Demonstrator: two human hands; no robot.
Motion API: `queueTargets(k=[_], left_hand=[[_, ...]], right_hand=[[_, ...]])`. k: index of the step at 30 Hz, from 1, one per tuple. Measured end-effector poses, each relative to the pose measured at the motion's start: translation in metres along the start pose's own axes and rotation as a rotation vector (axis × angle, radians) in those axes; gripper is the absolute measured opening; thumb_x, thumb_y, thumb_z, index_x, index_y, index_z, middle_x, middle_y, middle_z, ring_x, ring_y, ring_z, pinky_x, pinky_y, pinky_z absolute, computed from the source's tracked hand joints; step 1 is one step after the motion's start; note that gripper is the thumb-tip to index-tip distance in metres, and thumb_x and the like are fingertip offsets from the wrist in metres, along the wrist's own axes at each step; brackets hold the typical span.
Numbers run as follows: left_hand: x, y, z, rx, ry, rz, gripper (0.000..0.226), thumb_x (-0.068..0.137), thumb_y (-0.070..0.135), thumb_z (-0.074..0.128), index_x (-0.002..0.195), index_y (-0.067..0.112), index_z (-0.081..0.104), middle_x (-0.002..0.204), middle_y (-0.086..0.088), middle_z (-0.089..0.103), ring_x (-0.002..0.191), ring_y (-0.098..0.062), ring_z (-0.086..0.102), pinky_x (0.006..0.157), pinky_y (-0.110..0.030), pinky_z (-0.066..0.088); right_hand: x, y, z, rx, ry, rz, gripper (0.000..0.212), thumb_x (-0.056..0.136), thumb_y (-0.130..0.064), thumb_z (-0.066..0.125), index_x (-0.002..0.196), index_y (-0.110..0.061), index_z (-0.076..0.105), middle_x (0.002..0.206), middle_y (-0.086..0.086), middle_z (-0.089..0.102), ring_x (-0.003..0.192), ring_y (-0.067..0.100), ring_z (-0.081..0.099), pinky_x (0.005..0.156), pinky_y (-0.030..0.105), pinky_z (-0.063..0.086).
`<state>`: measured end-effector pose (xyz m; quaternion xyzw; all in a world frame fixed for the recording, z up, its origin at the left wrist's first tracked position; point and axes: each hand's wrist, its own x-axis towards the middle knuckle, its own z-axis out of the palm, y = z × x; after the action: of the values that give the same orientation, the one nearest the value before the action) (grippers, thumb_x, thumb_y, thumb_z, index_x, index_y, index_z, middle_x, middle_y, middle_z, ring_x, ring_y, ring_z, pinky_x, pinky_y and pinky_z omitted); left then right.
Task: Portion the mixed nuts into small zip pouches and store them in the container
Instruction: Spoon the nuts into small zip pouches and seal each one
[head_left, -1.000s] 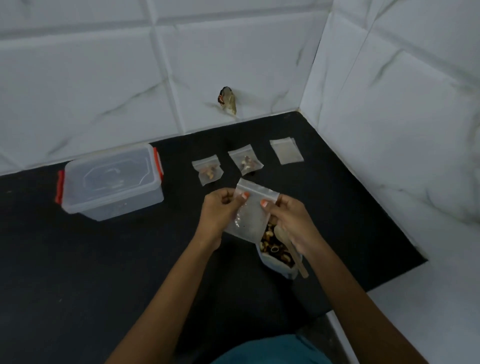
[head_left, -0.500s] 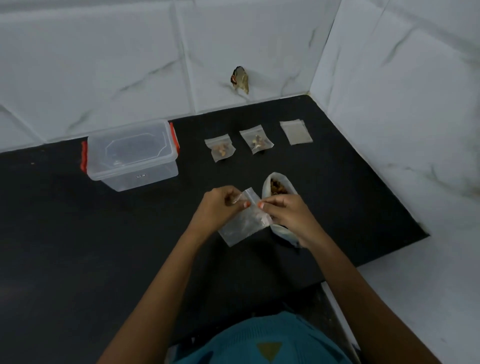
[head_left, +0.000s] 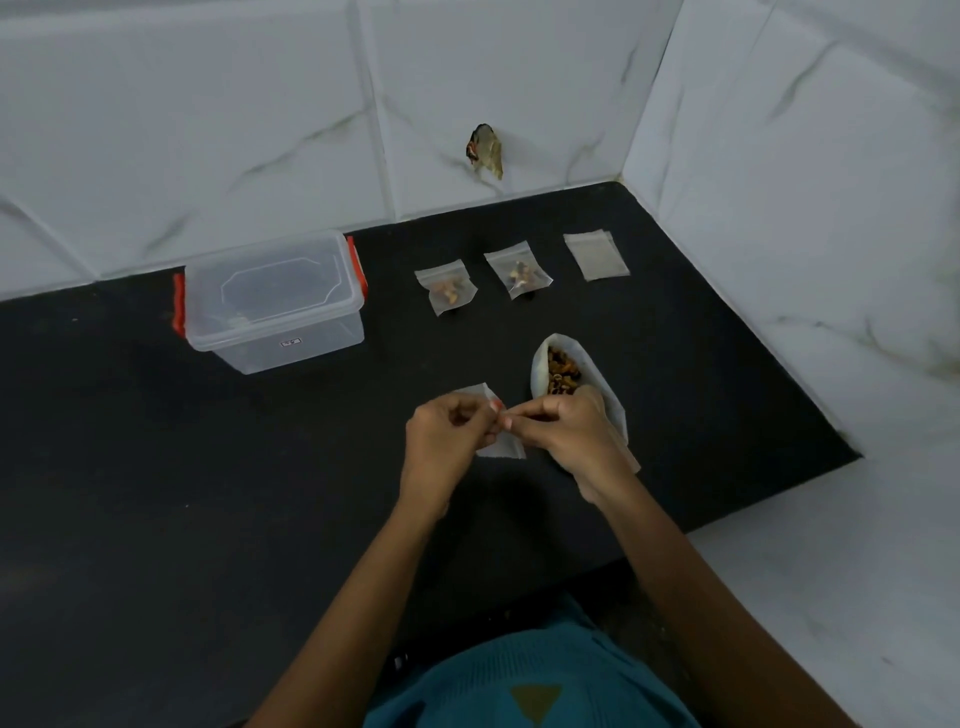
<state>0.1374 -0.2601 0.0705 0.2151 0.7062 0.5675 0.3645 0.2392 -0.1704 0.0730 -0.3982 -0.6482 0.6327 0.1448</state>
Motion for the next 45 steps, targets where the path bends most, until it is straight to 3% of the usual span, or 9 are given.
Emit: queueTargets(k=[3, 7, 12, 18, 26, 30, 35, 39, 45], left_hand=[[0.0, -0.001, -0.005, -0.035, -0.034, -0.015, 0.01, 0.088, 0.011, 0.057, 0.085, 0.013, 0.066, 0.085, -0.005, 0.07, 0.077, -0.01, 0.068, 0.07, -0.018, 0.055], [0.0, -0.002, -0.008, -0.011, -0.054, -0.027, 0.012, 0.089, 0.008, 0.055, 0.088, 0.015, 0.065, 0.089, -0.004, 0.07, 0.081, -0.011, 0.069, 0.075, -0.022, 0.056], [-0.004, -0.001, -0.001, -0.037, -0.013, -0.054, 0.003, 0.087, 0.014, 0.06, 0.087, 0.016, 0.063, 0.091, -0.005, 0.067, 0.083, -0.013, 0.067, 0.071, -0.02, 0.055], [-0.004, -0.002, -0.003, -0.074, -0.007, -0.036, 0.01, 0.084, 0.002, 0.061, 0.082, 0.012, 0.064, 0.083, -0.005, 0.067, 0.071, -0.006, 0.067, 0.063, -0.013, 0.053], [-0.006, 0.0, -0.003, 0.327, 0.066, 0.083, 0.015, 0.083, 0.006, 0.062, 0.086, 0.019, 0.055, 0.086, 0.008, 0.056, 0.079, -0.006, 0.057, 0.067, -0.017, 0.049], [-0.008, 0.004, 0.001, 0.21, 0.031, 0.033, 0.009, 0.091, 0.012, 0.052, 0.087, 0.02, 0.047, 0.092, 0.005, 0.054, 0.083, -0.012, 0.061, 0.073, -0.033, 0.057], [-0.01, 0.004, 0.002, 0.303, 0.035, 0.059, 0.027, 0.09, 0.005, 0.052, 0.114, 0.015, 0.044, 0.097, 0.008, 0.049, 0.07, 0.0, 0.053, 0.055, -0.009, 0.049], [-0.007, 0.006, 0.001, 0.572, 0.023, 0.104, 0.029, 0.088, 0.004, 0.055, 0.116, 0.011, 0.054, 0.116, -0.007, 0.059, 0.085, -0.006, 0.058, 0.061, -0.012, 0.047], [0.0, 0.01, -0.007, 0.708, -0.053, 0.165, 0.03, 0.089, 0.016, 0.057, 0.119, 0.017, 0.056, 0.116, -0.003, 0.06, 0.085, -0.006, 0.059, 0.074, -0.019, 0.05]], right_hand=[[-0.001, 0.003, 0.003, 0.015, -0.025, 0.005, 0.006, 0.084, -0.011, 0.064, 0.085, -0.016, 0.069, 0.092, 0.005, 0.07, 0.092, 0.013, 0.066, 0.083, 0.026, 0.054], [-0.003, 0.003, 0.005, 0.048, 0.01, 0.028, 0.009, 0.086, -0.01, 0.061, 0.083, -0.016, 0.067, 0.088, 0.002, 0.068, 0.087, 0.012, 0.065, 0.082, 0.027, 0.055], [-0.005, 0.005, 0.016, -0.201, 0.148, -0.134, 0.008, 0.086, -0.014, 0.062, 0.088, -0.009, 0.067, 0.083, -0.002, 0.066, 0.078, 0.006, 0.062, 0.072, 0.017, 0.051], [-0.005, 0.004, 0.019, -0.246, 0.137, -0.201, 0.014, 0.081, -0.003, 0.065, 0.094, -0.003, 0.064, 0.083, -0.002, 0.063, 0.072, -0.003, 0.058, 0.066, 0.005, 0.047], [-0.005, 0.003, 0.01, -0.429, 0.358, -0.233, 0.015, 0.079, -0.001, 0.06, 0.089, -0.012, 0.062, 0.077, -0.006, 0.059, 0.071, 0.005, 0.057, 0.068, 0.015, 0.049], [-0.005, 0.003, 0.018, -0.472, 0.285, -0.296, 0.015, 0.081, 0.0, 0.062, 0.094, -0.006, 0.063, 0.091, 0.003, 0.06, 0.078, 0.008, 0.057, 0.069, 0.005, 0.044], [-0.008, 0.004, 0.024, -0.519, 0.24, -0.282, 0.012, 0.084, -0.005, 0.061, 0.095, -0.007, 0.062, 0.09, 0.001, 0.058, 0.083, 0.01, 0.057, 0.065, 0.007, 0.042], [-0.009, 0.002, 0.013, -0.557, 0.354, -0.24, 0.013, 0.083, -0.004, 0.06, 0.095, -0.008, 0.063, 0.085, -0.009, 0.05, 0.077, 0.004, 0.052, 0.064, 0.011, 0.043], [-0.004, 0.004, 0.009, -0.454, 0.346, -0.184, 0.012, 0.083, -0.003, 0.06, 0.091, -0.011, 0.063, 0.084, -0.002, 0.061, 0.074, 0.004, 0.057, 0.065, 0.013, 0.049]])
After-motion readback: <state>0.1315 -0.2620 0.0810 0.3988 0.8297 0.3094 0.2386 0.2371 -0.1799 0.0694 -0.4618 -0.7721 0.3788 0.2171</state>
